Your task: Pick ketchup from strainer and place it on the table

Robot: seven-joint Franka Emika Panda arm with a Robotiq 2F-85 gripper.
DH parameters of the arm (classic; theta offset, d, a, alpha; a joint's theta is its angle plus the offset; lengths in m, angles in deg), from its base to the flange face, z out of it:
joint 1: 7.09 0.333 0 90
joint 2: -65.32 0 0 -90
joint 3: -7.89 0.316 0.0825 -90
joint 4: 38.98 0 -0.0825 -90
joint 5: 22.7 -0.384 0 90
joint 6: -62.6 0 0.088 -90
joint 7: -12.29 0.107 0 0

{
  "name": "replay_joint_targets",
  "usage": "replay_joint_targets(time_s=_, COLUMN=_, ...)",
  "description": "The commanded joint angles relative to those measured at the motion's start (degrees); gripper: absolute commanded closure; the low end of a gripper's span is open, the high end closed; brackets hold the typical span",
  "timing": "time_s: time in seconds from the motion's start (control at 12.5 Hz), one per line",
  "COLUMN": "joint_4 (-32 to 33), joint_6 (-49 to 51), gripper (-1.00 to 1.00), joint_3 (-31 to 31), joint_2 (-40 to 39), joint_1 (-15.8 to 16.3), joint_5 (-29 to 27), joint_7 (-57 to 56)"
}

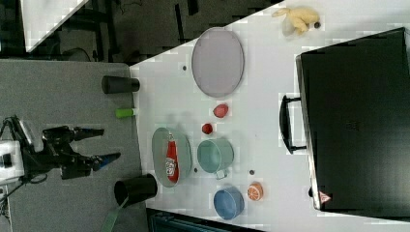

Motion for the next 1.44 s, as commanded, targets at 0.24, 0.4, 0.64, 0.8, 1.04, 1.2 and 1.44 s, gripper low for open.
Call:
replay_joint_targets(time_s=0.24, joint_4=2.1, joint_6=-2.8, gripper=-1.0, joint_3=15.2, joint_2=-5.7, joint_1=3.6, joint_5=-0.4, joint_7=2.9)
replay_joint_targets(time_s=0.4, joint_4=2.4, joint_6=-5.2, gripper=-1.0, joint_3=20.8, joint_2=-7.9, joint_1=3.8, joint_5=-0.4, joint_7=2.9)
replay_joint_targets(time_s=0.64, joint_4=4.5, joint_6=-10.8, gripper=-1.0, joint_3=27.9, joint_2=-11.8, joint_1=4.0, joint_5=-0.3, joint_7=2.9)
replay_joint_targets(time_s=0.8, joint_4=8.0, joint_6=-17.7, gripper=-1.0, joint_3=31.2, joint_2=-14.5, joint_1=4.0, joint_5=-0.2, joint_7=3.1)
replay_joint_targets(time_s=1.04, joint_4=15.2, joint_6=-30.6, gripper=-1.0, joint_3=33.7, joint_2=-18.0, joint_1=4.2, joint_5=1.7, joint_7=3.6)
replay_joint_targets(time_s=1.2, joint_4=20.2, joint_6=-38.0, gripper=-1.0, joint_3=33.8, joint_2=-20.0, joint_1=4.6, joint_5=4.9, joint_7=4.6)
replay_joint_targets(time_s=1.44, joint_4=25.7, joint_6=-47.3, gripper=-1.0, joint_3=33.8, joint_2=-24.3, joint_1=5.1, joint_5=9.1, joint_7=7.7)
